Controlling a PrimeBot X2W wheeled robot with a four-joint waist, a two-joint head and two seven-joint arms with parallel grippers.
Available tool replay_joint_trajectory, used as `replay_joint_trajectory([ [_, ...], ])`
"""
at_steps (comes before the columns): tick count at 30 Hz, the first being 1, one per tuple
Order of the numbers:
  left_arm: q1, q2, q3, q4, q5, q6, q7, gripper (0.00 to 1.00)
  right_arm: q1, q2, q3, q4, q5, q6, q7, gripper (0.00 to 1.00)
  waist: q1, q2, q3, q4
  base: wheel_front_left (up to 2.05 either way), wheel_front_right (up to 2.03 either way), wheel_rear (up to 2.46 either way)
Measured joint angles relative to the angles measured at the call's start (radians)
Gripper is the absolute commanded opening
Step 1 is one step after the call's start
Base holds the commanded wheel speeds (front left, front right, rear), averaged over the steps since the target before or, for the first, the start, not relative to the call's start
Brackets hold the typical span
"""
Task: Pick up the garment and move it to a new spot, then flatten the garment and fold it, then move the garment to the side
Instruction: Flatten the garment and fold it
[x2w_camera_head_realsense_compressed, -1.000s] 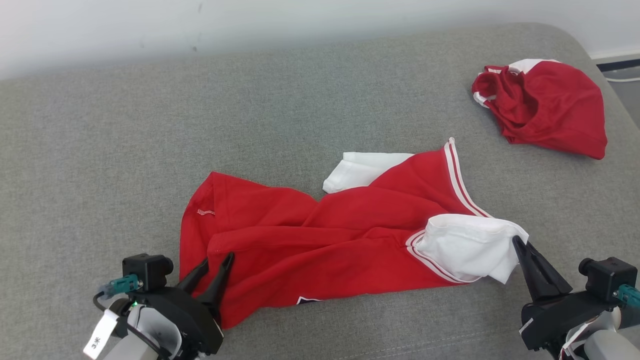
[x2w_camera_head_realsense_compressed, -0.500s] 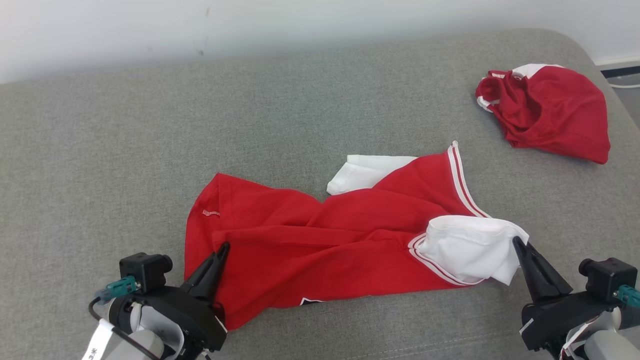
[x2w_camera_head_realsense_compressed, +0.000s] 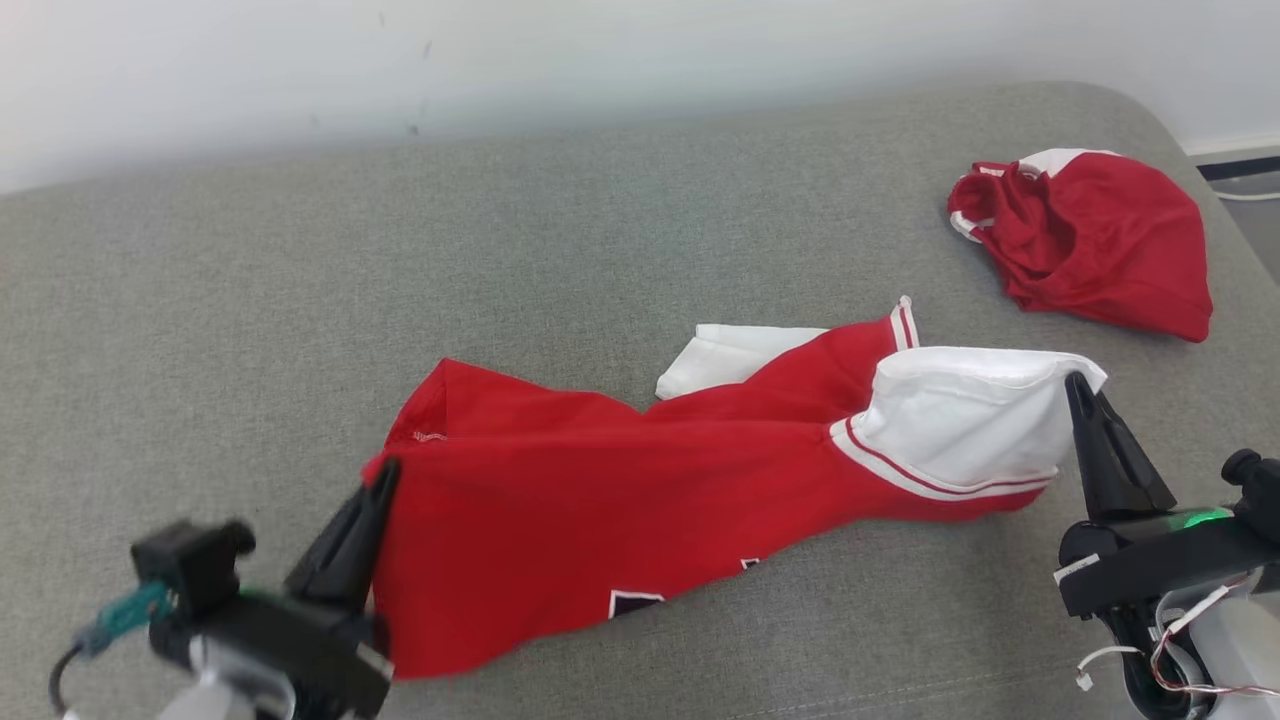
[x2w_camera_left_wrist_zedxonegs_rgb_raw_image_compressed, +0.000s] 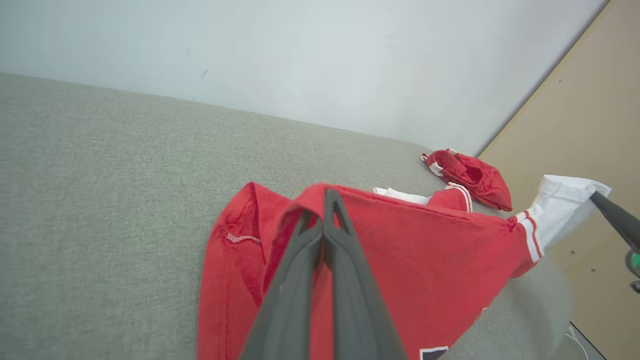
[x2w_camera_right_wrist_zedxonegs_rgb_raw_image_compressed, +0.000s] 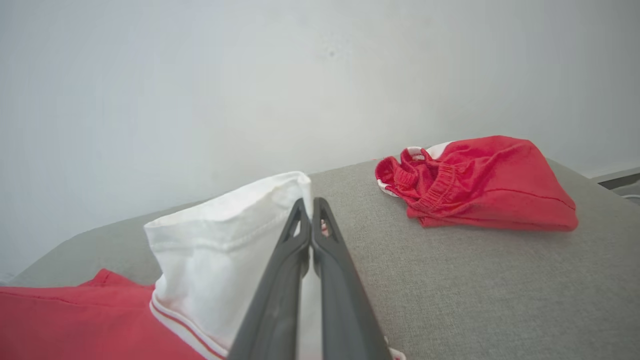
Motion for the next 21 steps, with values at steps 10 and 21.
replay_joint_trajectory([
  [10, 0.177, 0.099, -0.072, -0.190, -0.033, -0.001, 0.024, 0.00, 0.160, -0.116, 0.071, -0.098, 0.050, 0.000, 0.000, 0.00, 0.0000, 0.0000, 0.017, 0.009, 0.00, 0.00, 0.00],
  [21, 0.165, 0.174, -0.157, -0.313, -0.114, -0.001, 0.164, 0.00, 0.132, -0.237, 0.208, -0.205, 0.122, 0.000, 0.008, 0.00, 0.0000, 0.0000, 0.080, 0.022, 0.00, 0.00, 0.00],
])
